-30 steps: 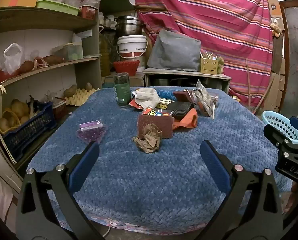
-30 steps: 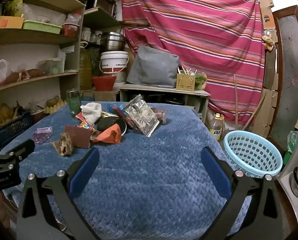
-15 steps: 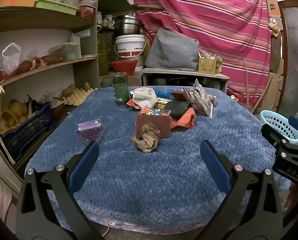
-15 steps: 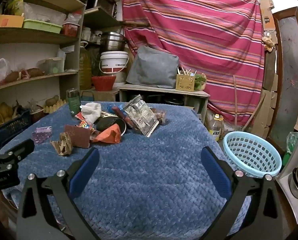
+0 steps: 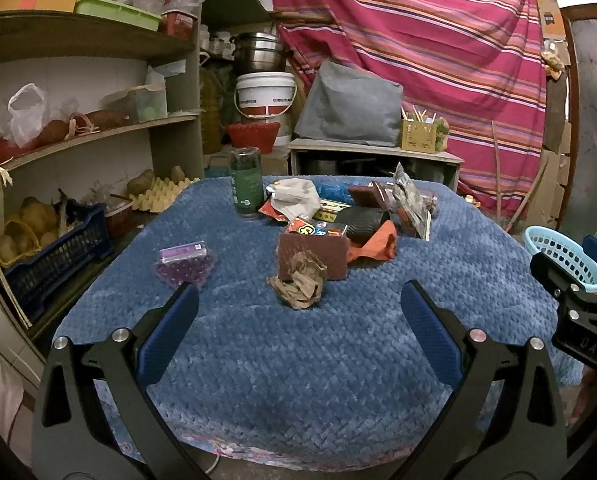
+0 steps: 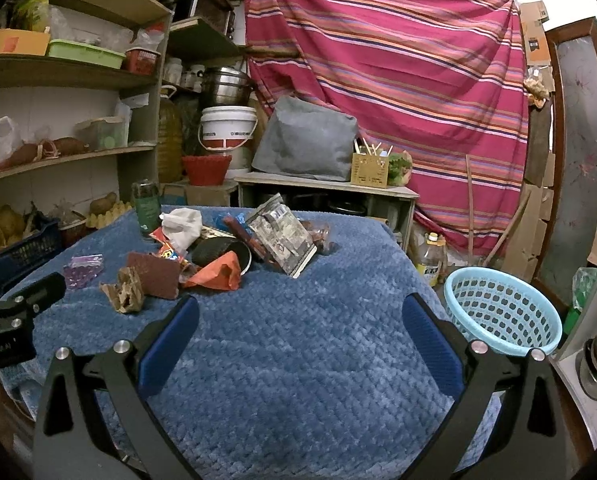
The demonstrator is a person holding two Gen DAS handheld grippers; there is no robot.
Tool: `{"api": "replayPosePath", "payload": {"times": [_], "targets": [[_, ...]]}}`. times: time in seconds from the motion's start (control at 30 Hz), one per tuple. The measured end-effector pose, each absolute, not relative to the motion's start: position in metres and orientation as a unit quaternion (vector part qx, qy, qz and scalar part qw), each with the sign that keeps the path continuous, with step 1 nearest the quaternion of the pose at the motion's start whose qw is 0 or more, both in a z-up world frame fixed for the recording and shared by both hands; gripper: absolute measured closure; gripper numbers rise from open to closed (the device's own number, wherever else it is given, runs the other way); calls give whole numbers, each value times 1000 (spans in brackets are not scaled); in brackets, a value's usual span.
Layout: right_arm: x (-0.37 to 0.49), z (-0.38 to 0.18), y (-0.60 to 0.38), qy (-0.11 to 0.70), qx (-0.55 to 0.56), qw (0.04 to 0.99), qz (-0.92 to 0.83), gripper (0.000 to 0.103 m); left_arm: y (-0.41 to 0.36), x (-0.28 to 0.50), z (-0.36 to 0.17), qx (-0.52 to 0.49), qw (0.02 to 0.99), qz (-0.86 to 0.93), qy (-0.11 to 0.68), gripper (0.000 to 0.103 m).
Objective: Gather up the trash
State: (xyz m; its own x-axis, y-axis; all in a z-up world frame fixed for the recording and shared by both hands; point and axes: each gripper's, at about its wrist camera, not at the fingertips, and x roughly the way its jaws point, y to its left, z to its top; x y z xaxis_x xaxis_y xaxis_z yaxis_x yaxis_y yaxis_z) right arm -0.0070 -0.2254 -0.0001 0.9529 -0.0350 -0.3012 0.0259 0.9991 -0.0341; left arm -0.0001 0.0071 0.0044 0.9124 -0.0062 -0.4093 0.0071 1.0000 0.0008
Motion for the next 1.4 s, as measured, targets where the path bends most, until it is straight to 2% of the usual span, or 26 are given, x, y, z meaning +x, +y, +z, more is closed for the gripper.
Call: {"api": "replayPosePath", "payload": {"times": [1.4], "targets": [[-8, 2, -231, 151, -14, 988, -16, 4, 12, 5, -1, -5, 976, -2, 218, 5]]}}
